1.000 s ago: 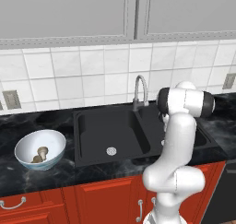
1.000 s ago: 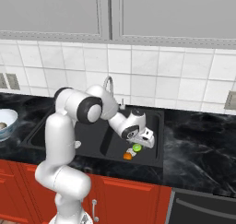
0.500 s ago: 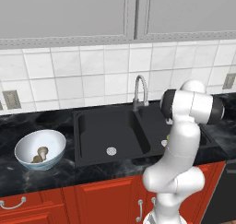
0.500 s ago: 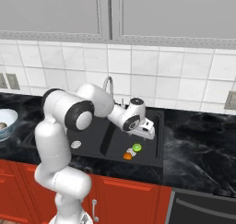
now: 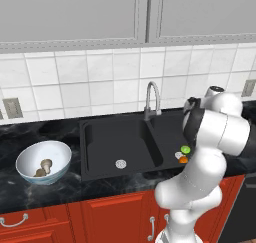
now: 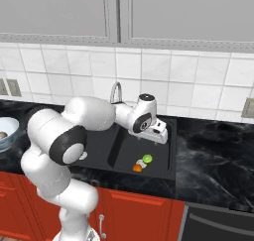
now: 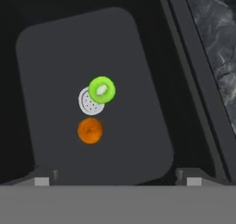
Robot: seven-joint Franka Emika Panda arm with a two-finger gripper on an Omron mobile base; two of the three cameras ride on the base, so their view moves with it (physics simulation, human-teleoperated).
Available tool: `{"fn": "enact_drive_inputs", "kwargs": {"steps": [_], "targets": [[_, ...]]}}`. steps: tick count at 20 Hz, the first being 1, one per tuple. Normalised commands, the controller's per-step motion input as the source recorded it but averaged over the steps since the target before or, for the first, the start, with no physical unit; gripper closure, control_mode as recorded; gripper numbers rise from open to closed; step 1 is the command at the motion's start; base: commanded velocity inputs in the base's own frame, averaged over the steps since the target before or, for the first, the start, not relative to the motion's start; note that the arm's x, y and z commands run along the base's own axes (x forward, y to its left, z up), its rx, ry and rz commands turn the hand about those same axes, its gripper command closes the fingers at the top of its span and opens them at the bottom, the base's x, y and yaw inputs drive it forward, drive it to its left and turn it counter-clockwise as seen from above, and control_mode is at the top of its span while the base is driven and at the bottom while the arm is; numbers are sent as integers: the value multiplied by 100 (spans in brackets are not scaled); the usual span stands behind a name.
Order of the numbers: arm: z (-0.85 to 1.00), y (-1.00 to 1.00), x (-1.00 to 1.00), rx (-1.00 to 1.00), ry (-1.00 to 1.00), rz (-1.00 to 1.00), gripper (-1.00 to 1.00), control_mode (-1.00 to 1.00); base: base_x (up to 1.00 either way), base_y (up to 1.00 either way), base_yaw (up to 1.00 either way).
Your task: There is a mixed pile of frozen fruits and vegetables on the counter. Locate all the frozen vegetables and place the items in a bowl on the counter. Take all the frozen fruits and defrost them in a running sink.
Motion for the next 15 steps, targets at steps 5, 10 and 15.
{"fn": "enact_drive_inputs", "kwargs": {"steps": [5, 10, 15], "targets": [[59, 0, -38, 0, 0, 0, -100, -100, 0, 0, 0], [53, 0, -72, 0, 0, 0, -100, -100, 0, 0, 0], [42, 6, -64, 0, -4, 0, -100, -100, 0, 0, 0]]}}
